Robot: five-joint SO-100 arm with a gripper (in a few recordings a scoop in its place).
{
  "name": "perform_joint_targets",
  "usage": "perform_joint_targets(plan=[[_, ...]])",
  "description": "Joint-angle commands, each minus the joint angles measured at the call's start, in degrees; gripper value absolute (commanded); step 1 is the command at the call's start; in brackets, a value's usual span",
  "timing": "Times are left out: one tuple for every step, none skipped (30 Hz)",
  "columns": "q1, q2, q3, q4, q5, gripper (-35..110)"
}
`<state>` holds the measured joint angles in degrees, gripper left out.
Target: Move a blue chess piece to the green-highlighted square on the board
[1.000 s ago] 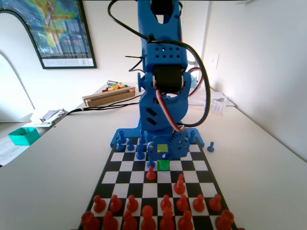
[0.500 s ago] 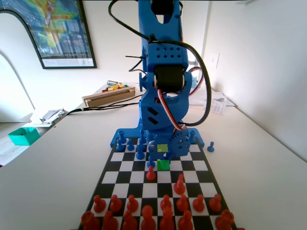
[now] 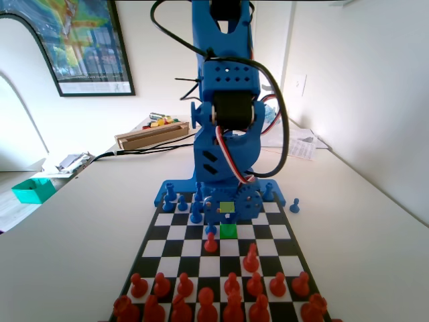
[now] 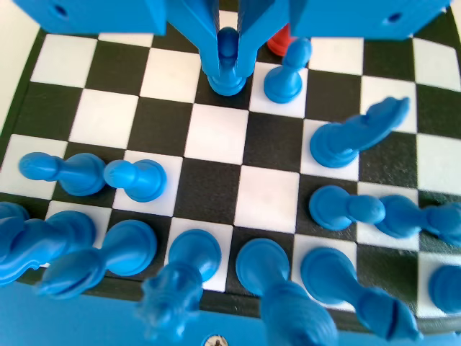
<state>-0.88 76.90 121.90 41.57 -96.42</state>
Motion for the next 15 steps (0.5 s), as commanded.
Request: perform_joint_targets(plan=[[0.0,3.6,-2.3,-0.1,0.6,10],[0.0,3.8,-2.5,-0.1,0.8,11],[0.0,4.0,-2.9,0.1,1.1,11],[0.0,4.2,-3.3,0.5,1.3,12],[0.0,4.5,-3.9,1.0,1.6,12],[0.0,4.7,-4.7,1.8,1.9,12],[-0.1,4.9,-5.5,2.7,2.5,12],[-0.2,5.3,-6.4,3.5,3.1,12],[-0.3,5.7,-7.4,4.6,3.6,12],[-0.4,6.2,-8.3,5.4,4.0,12],[-0.6,6.7,-9.3,6.4,4.6,12],[-0.7,7.3,-10.2,7.6,4.9,12],[-1.0,7.8,-11.1,9.0,5.2,11],[-1.1,8.3,-12.0,10.2,5.5,11],[-1.3,8.9,-12.9,11.6,5.8,11]])
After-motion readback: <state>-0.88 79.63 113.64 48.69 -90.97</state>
